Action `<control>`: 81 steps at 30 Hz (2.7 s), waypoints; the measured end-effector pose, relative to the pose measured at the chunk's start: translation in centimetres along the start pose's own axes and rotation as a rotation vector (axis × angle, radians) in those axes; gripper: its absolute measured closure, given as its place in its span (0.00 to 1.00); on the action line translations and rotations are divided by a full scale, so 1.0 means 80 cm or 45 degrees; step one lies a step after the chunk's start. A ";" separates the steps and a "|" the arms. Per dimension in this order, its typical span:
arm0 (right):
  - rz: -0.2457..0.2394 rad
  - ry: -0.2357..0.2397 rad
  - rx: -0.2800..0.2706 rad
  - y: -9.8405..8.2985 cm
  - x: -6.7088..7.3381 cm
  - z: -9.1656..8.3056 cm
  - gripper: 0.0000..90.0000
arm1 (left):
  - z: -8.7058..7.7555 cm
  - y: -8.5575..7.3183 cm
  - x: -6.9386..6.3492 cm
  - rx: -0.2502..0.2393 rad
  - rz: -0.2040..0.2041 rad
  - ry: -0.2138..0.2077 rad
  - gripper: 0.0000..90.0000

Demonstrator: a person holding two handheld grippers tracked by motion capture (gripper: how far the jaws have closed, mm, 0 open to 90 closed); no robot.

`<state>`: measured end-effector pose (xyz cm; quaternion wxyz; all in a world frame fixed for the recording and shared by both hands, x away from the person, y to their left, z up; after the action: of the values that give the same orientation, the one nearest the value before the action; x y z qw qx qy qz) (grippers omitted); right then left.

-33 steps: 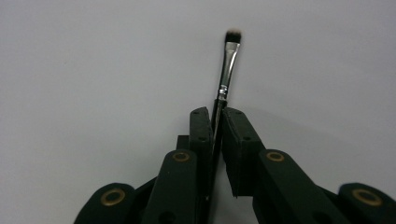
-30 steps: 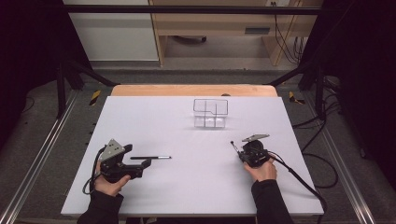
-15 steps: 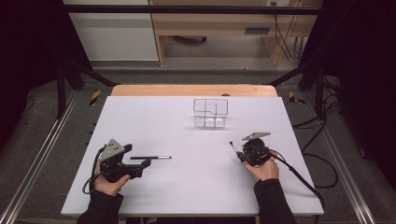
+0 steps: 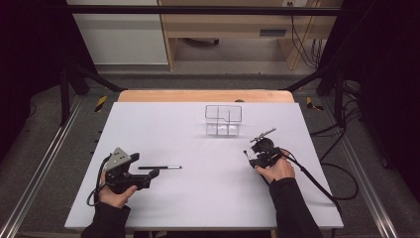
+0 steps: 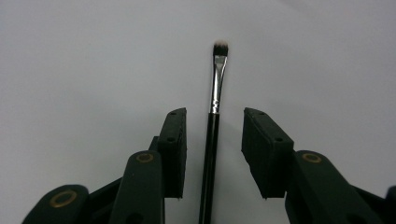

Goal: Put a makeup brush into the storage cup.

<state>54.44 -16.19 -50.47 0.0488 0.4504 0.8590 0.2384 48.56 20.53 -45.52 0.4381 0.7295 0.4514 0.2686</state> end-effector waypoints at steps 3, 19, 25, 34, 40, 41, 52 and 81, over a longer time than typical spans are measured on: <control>0.001 -0.009 0.042 -0.003 -0.003 0.005 0.68 | 0.000 0.000 0.000 0.002 0.002 0.000 0.07; 0.014 0.013 0.152 -0.007 -0.007 0.023 0.78 | 0.001 -0.002 0.000 0.010 0.009 0.001 0.07; 0.018 0.034 0.170 -0.009 -0.005 0.023 0.85 | 0.001 -0.002 -0.001 0.012 0.008 -0.003 0.07; 0.047 0.059 0.183 -0.009 -0.004 0.023 0.92 | 0.001 -0.002 -0.001 0.016 0.013 0.002 0.07; 0.059 0.062 0.187 -0.009 -0.005 0.023 0.94 | 0.001 -0.002 -0.001 0.015 0.012 0.000 0.07; 0.054 0.060 0.185 -0.008 -0.005 0.023 0.94 | 0.001 -0.002 -0.001 0.016 0.012 0.001 0.07; 0.046 0.067 0.132 -0.006 -0.001 0.012 0.94 | 0.002 -0.003 -0.001 0.018 0.014 0.000 0.07; 0.033 0.073 -0.429 0.034 0.014 -0.063 0.94 | 0.002 -0.003 -0.002 0.018 0.012 -0.002 0.07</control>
<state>54.32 -15.80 -44.63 0.0958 0.4397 0.8022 0.3924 48.51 20.37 -45.80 0.4319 0.7349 0.4495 0.2669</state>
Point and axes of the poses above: each handheld gripper's, and its own axes: z roughly forward along the jaws, y roughly out of its top, x roughly to its left, the point moved 8 cm from there along z, roughly forward along the jaws, and after that the axes turned 11 degrees about y, right-handed, at the moved point
